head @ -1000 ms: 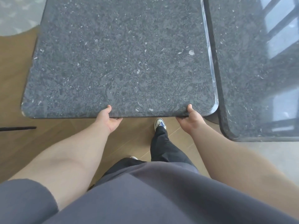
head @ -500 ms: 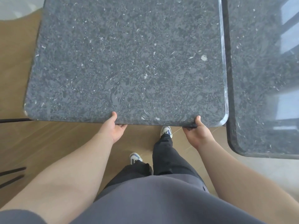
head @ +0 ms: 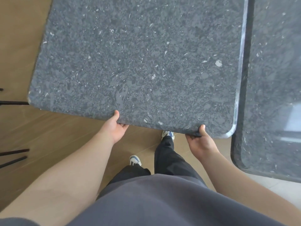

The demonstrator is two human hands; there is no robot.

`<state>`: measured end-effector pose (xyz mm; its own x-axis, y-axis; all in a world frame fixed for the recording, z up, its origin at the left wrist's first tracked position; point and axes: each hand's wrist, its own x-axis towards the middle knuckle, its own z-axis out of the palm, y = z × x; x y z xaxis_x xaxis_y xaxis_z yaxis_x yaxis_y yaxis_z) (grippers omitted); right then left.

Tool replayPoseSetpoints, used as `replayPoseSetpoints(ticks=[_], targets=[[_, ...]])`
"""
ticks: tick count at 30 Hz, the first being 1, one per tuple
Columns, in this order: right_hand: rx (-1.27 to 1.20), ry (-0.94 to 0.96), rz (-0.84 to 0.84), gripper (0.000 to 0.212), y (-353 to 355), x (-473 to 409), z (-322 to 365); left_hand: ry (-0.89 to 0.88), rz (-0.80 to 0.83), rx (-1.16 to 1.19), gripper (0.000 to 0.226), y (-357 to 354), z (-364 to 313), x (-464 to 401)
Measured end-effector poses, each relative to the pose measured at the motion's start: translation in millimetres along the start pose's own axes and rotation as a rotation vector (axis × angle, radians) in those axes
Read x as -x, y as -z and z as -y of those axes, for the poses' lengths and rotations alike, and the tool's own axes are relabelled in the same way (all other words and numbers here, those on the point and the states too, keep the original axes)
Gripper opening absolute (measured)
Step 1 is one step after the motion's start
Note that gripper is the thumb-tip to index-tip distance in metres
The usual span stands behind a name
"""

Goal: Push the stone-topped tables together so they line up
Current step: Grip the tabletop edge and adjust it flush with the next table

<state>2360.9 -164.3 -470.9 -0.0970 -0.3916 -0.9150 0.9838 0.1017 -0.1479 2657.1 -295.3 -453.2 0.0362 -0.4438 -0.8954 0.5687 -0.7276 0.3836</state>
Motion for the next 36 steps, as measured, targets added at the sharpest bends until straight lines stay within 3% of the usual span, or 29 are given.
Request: replayPoseSetpoints(ticks=[4,9,17,20,25,36], targets=[[-0.003,0.022,-0.003,0.062,0.7,-1.9,-1.4,0.001,0.038,0.003,0.023,6.5,-0.4,-3.1],[0.009,0.105,-0.007,0.046,-0.9,-1.8,-5.7,-0.005,0.066,-0.013,0.016,2.8,-1.5,0.2],[0.050,0.100,-0.056,0.050,-3.4,3.5,-5.3,-0.017,0.071,-0.054,0.034,8.9,-0.6,0.2],[0.047,0.088,-0.049,0.063,1.4,4.0,-6.9,-0.007,0.062,-0.051,0.035,8.8,-0.3,-0.2],[0.066,0.113,-0.006,0.049,0.4,3.3,-6.4,0.002,0.058,-0.036,0.041,8.3,-0.4,-2.8],[0.081,0.139,-0.003,0.042,-1.1,1.7,-8.3,0.006,0.064,-0.022,0.020,9.4,1.2,-4.8]])
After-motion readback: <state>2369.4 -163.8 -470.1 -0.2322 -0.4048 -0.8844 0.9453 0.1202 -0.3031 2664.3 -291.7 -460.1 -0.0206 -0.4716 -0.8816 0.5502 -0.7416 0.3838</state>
